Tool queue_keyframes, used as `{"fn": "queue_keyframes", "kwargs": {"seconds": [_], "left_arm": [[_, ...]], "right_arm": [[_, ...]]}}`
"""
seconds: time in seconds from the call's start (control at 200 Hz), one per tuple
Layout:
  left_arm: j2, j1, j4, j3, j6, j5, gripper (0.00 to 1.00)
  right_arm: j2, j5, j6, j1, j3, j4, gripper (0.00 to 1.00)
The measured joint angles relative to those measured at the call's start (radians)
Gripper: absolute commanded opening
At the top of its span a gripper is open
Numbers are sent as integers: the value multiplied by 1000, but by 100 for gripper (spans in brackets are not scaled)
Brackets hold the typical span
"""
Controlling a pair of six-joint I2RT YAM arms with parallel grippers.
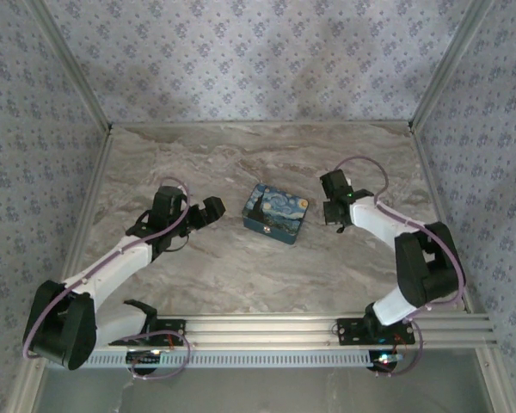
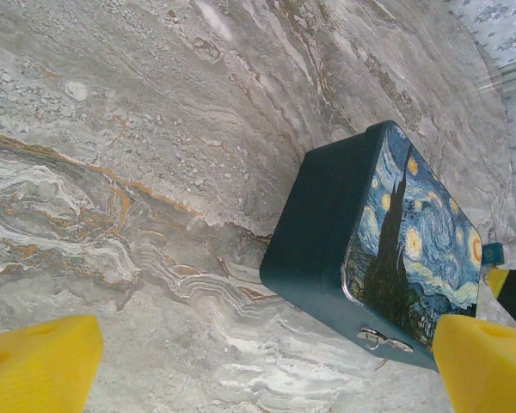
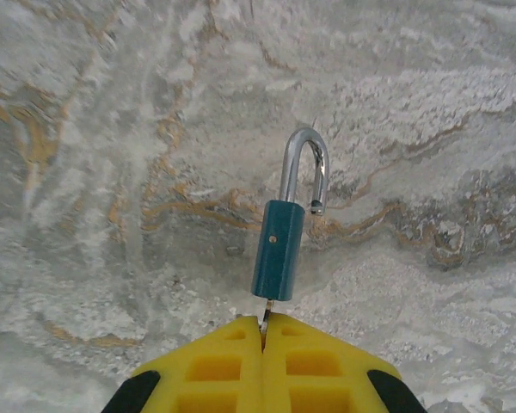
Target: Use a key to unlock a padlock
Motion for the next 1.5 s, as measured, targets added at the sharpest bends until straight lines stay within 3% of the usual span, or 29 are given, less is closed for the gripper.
{"fn": "queue_keyframes", "kwargs": {"seconds": [0.345, 0.745, 0.899, 1.044, 1.049, 1.059, 1.064, 1.084, 1.309, 1.499], "left_arm": [[1, 0, -6, 0, 0, 0, 98], [17, 3, -27, 13, 15, 0, 98], [17, 13, -54, 39, 26, -2, 100], [17, 32, -103, 94, 58, -20, 100], [17, 33, -104, 96, 61, -22, 100], [17, 35, -110, 102, 63, -25, 100], [17, 35, -112, 104, 64, -27, 100], [18, 39, -122, 116, 73, -31, 100], [78, 116, -238, 284, 199, -102, 100], [92, 225, -179, 281, 371, -248, 100]], "right_arm": [[104, -11, 6, 32, 75, -48, 6], [142, -35, 19, 40, 139, -99, 24], [124, -37, 23, 40, 155, -114, 42], [14, -41, 27, 40, 155, -126, 59], [6, -42, 29, 40, 155, -126, 63], [-4, -42, 24, 39, 155, -125, 87], [-7, -42, 23, 39, 155, -125, 94], [-28, -42, 31, 38, 155, -125, 100], [-185, -56, 26, -27, 138, -61, 100], [-275, 100, -11, -86, -24, 167, 100]]}}
